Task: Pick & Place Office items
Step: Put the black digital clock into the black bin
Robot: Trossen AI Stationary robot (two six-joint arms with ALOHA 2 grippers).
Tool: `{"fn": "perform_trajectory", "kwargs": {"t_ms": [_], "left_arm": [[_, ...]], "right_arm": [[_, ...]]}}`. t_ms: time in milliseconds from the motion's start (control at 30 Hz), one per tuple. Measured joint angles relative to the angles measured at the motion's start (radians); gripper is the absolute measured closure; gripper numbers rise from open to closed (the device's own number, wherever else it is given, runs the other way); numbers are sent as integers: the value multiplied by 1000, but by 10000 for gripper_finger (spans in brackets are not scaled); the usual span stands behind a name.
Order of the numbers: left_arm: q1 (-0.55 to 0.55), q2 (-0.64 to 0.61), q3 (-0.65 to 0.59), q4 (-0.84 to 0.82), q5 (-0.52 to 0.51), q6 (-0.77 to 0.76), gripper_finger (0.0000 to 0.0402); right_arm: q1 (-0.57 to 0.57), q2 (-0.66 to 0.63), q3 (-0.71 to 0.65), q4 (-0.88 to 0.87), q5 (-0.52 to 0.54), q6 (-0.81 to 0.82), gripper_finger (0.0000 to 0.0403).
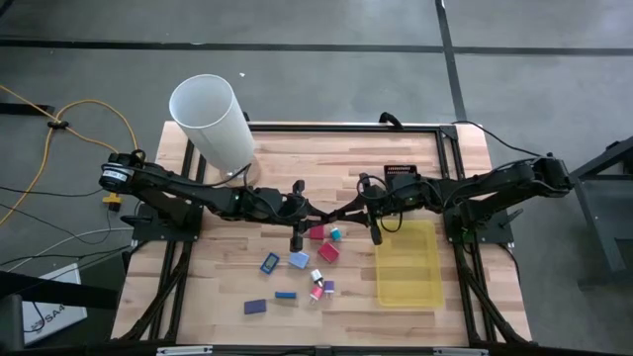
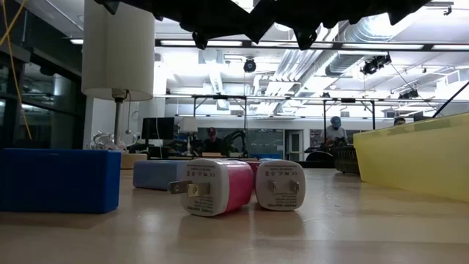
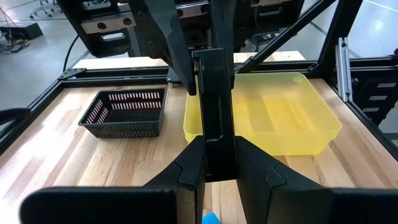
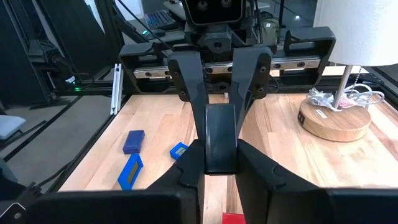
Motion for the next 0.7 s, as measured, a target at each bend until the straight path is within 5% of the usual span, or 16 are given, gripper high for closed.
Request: {"fn": "perform_trajectory", "kwargs": {"t_ms": [400, 700], "left_arm": [[0, 0, 0, 0, -1, -1, 338], [1, 0, 0, 1, -8, -5, 278]], "right_arm": [[0, 0, 0, 0, -1, 0, 349], [0, 0, 0, 0, -5, -1, 349]]}}
